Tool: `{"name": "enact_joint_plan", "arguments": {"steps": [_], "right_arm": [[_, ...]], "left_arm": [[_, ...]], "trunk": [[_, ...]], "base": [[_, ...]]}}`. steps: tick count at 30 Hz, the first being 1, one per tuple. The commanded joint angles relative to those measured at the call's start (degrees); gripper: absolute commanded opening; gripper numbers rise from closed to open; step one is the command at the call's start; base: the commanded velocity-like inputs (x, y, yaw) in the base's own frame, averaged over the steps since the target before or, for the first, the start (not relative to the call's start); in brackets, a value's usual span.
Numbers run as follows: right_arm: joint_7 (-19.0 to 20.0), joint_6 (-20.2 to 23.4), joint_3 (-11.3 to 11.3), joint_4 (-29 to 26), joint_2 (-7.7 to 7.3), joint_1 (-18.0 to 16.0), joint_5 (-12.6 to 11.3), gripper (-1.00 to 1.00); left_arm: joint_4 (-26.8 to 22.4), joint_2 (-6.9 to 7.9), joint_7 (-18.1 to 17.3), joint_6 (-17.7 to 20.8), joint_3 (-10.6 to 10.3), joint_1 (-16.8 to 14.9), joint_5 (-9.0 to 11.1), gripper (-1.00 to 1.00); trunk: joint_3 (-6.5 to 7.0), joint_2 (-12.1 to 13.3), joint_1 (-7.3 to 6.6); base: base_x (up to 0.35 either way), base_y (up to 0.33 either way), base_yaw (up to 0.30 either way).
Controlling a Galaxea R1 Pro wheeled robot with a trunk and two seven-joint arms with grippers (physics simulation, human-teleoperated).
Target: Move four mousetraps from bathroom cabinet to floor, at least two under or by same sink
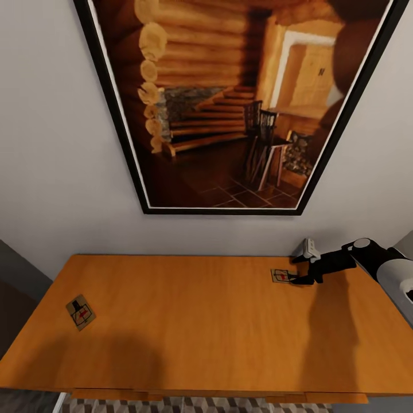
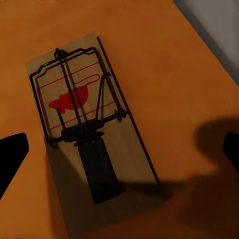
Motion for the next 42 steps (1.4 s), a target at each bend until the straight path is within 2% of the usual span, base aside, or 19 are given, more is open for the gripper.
{"name": "enact_joint_plan", "arguments": {"steps": [1,26,42], "right_arm": [[-2.95,0.14,0.60,0.06,1.94,0.04,0.88,1.00],[-3.22,0.14,0.59,0.72,2.00,0.04,0.87,1.00],[-3.22,0.14,0.59,0.79,2.00,0.04,0.87,1.00]], "left_arm": [[0.20,-0.03,0.33,-0.30,-0.51,-0.11,0.10,1.00],[0.20,-0.03,0.33,-0.30,-0.51,-0.11,0.10,1.00],[0.20,-0.03,0.33,-0.30,-0.48,-0.11,0.10,1.00]], "trunk": [[-0.12,-0.03,0.08],[-0.12,-0.03,0.08],[-0.12,-0.03,0.08]], "base": [[0.000,0.000,0.000],[-0.008,0.011,0.000],[-0.140,0.038,0.000]]}}
